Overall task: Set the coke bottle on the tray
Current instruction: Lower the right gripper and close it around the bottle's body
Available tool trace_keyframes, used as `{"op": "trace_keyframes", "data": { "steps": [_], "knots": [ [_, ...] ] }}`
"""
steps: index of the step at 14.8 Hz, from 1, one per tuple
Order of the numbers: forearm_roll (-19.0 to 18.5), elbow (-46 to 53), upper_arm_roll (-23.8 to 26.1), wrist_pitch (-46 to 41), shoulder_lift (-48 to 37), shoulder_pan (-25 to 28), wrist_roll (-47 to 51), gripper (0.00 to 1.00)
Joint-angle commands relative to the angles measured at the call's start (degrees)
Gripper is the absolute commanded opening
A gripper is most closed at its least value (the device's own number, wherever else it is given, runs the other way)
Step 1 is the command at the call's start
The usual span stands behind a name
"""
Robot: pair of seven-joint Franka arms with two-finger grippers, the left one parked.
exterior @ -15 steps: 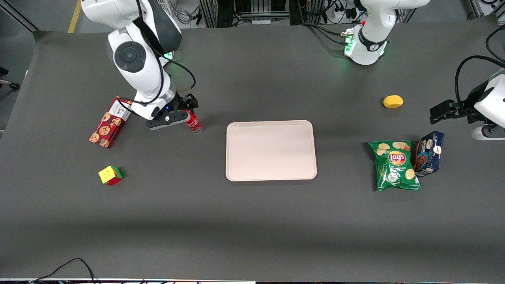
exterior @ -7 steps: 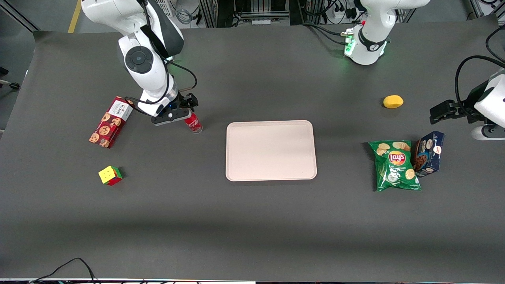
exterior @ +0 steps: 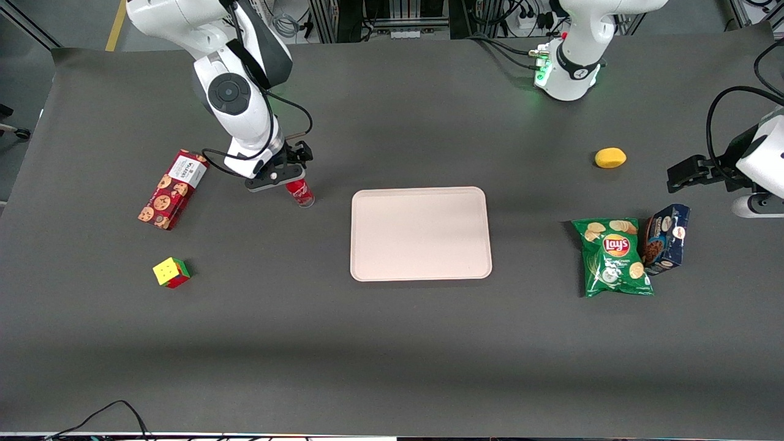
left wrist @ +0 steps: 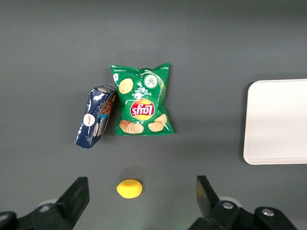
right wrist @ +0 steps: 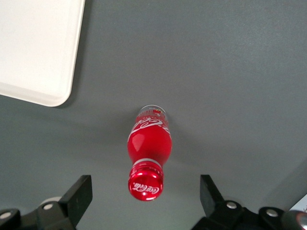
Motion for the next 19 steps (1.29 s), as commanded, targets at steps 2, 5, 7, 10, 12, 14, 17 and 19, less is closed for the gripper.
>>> {"op": "trace_keyframes", "data": {
  "steps": [2,5,7,10,12,14,17,19],
  "knots": [
    [0.61,0.14,0.21,1.86,1.99,-0.23,0.02,1.00],
    [0.35,0.40,0.21,2.03,2.87,-0.32,0.02,1.00],
    [0.35,0.31,0.21,2.47,2.96,-0.40,0.02,0.96],
    [0.35,0.23,0.21,2.13,2.87,-0.40,0.02,0.78],
    [0.35,0.14,0.21,2.04,2.61,-0.58,0.02,0.68],
    [0.35,0.14,0.21,1.86,2.35,-0.58,0.02,0.60],
    [0.35,0.14,0.21,1.77,2.35,-0.58,0.02,0.31],
    [0.35,0.14,0.21,1.77,2.35,-0.58,0.02,0.06]
  ]
}}
